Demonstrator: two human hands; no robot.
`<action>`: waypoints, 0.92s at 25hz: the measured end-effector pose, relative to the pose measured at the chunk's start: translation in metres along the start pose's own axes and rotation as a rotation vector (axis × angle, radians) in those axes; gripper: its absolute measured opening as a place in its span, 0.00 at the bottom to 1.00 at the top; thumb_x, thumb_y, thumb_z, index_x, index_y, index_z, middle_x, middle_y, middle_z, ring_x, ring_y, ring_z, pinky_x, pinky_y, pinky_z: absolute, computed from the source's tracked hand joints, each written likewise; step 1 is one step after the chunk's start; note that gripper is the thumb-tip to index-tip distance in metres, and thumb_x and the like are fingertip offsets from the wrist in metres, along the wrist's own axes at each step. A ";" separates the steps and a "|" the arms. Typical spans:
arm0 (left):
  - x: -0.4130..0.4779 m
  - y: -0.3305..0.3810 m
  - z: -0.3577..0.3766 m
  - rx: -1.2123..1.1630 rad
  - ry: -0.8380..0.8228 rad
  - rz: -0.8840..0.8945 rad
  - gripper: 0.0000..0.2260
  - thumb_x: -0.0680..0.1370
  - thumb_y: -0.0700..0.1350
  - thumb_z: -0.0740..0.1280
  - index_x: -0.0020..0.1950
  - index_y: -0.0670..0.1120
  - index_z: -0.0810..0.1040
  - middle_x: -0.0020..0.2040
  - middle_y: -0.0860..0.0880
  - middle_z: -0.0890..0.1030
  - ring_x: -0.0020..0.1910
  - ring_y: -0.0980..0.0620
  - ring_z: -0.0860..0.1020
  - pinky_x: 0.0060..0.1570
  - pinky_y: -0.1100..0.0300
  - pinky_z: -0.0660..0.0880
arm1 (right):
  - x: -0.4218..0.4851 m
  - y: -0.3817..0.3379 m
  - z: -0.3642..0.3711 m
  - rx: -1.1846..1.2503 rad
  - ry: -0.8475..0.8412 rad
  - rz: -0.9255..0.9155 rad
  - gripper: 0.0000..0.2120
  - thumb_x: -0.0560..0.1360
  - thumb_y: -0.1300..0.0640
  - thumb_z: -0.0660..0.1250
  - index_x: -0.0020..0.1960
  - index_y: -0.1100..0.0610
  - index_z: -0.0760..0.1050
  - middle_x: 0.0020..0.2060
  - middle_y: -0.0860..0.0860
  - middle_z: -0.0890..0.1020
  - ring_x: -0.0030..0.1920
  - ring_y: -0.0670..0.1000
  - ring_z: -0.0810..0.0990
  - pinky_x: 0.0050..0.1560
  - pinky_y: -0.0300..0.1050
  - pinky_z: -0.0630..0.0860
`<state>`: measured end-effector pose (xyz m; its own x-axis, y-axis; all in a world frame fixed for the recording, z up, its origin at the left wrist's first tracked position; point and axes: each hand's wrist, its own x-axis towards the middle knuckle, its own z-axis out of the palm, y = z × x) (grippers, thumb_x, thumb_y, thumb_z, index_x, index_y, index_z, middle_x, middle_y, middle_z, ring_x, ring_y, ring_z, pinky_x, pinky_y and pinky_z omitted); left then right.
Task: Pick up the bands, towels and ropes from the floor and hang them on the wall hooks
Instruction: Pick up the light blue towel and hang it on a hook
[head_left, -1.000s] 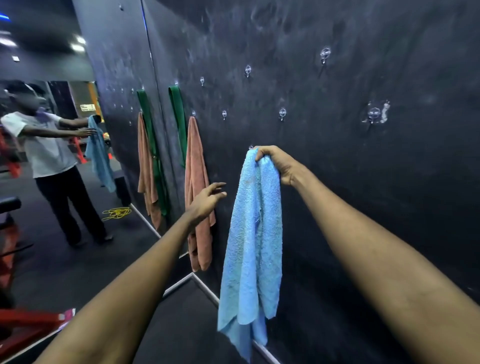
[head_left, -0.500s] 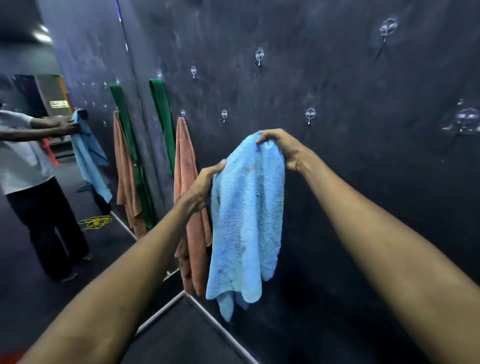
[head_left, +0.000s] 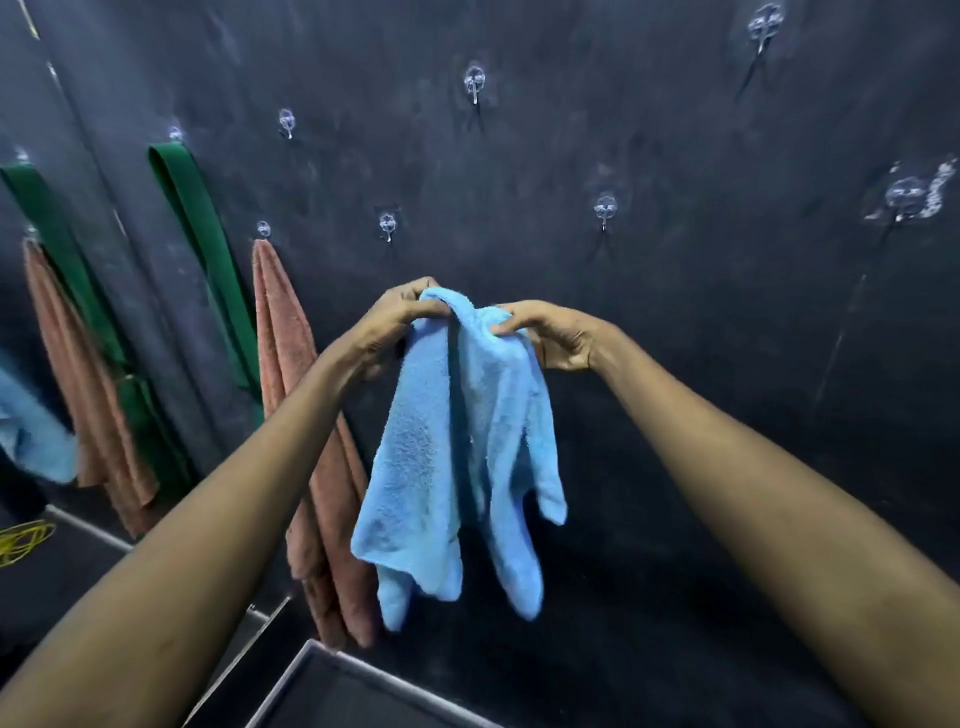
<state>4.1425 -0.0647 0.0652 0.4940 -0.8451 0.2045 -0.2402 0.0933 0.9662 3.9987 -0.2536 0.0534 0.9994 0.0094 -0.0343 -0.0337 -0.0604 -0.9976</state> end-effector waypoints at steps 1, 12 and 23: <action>0.001 -0.007 -0.008 -0.012 -0.090 -0.091 0.07 0.70 0.47 0.73 0.40 0.48 0.75 0.37 0.46 0.74 0.37 0.49 0.72 0.37 0.55 0.66 | 0.000 0.000 -0.002 0.034 0.038 -0.005 0.15 0.71 0.63 0.64 0.57 0.59 0.77 0.53 0.57 0.80 0.52 0.54 0.79 0.59 0.49 0.73; 0.040 -0.014 -0.022 -0.090 0.062 0.027 0.07 0.76 0.38 0.65 0.40 0.49 0.77 0.33 0.53 0.75 0.31 0.57 0.69 0.31 0.64 0.64 | 0.011 0.000 -0.027 -0.477 0.915 -0.306 0.05 0.74 0.52 0.71 0.45 0.53 0.82 0.43 0.47 0.85 0.43 0.43 0.79 0.51 0.43 0.75; 0.049 -0.030 -0.019 0.049 -0.003 0.087 0.12 0.78 0.52 0.69 0.41 0.44 0.77 0.32 0.50 0.75 0.28 0.57 0.71 0.28 0.64 0.67 | 0.018 0.005 0.005 -0.357 0.436 -0.022 0.15 0.76 0.43 0.70 0.42 0.55 0.83 0.38 0.52 0.83 0.37 0.49 0.79 0.39 0.42 0.76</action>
<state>4.1898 -0.0985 0.0490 0.4670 -0.8366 0.2864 -0.3222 0.1406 0.9362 4.0163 -0.2486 0.0475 0.9146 -0.3943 0.0894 -0.0830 -0.3994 -0.9130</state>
